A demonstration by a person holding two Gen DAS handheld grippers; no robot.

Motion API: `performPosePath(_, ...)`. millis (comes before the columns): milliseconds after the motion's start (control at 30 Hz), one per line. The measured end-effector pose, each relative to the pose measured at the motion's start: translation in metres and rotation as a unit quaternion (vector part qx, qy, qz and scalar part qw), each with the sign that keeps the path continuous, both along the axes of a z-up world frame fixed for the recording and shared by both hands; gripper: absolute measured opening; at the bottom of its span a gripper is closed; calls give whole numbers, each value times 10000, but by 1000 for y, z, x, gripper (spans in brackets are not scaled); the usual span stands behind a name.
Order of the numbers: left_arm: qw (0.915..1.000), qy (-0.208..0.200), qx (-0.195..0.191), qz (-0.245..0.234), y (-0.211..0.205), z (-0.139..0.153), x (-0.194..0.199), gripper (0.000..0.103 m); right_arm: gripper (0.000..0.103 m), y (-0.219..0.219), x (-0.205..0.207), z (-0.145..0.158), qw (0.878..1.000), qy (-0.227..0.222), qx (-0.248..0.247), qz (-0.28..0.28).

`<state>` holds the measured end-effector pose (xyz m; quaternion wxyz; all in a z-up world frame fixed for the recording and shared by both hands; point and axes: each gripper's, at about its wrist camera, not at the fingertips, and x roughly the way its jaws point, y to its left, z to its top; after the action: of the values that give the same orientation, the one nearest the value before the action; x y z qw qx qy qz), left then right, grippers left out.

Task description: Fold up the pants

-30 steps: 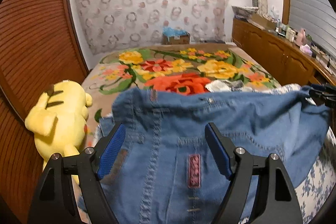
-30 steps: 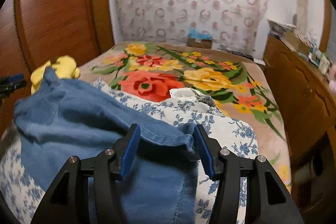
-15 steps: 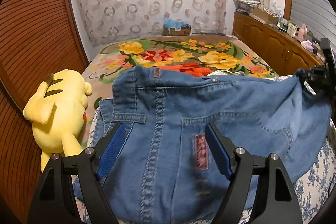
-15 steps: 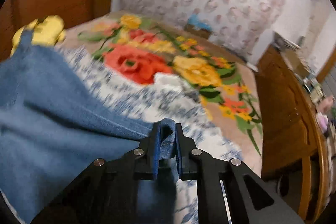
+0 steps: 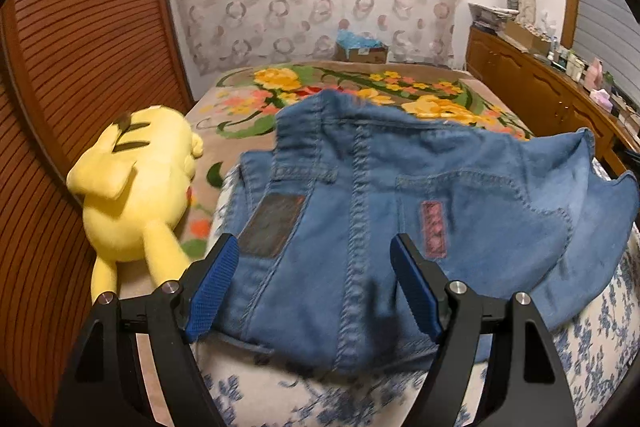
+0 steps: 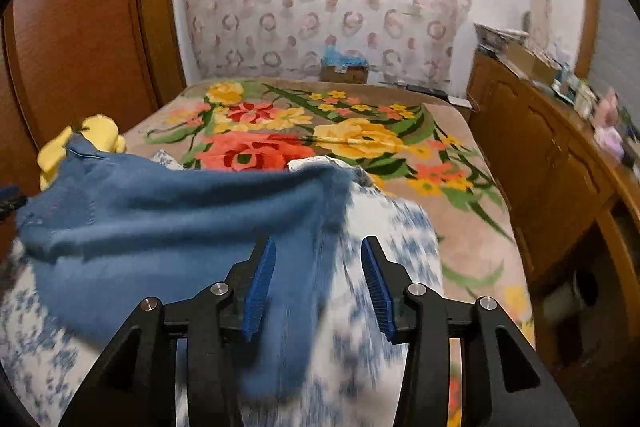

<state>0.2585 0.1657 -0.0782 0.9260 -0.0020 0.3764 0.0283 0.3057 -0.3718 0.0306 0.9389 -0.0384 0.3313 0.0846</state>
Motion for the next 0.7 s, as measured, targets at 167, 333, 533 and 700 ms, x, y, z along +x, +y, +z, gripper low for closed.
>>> performPosePath(167, 9999, 50, -8, 111, 13, -5, -8, 79, 48, -17, -50, -2, 9998, 130, 167, -47)
performPosePath(333, 9997, 52, -41, 223, 23, -8, -12, 79, 48, -12, -60, -9, 9987, 437, 177, 187)
performPosePath(533, 9989, 111, -157, 421, 39, -17, -10, 79, 48, 6, -23, -23, 9956, 723, 265, 541)
performPosePath(700, 9982, 339, -195, 448, 45, -31, -5, 79, 48, 7, -3, -32, 9943, 796, 245, 662)
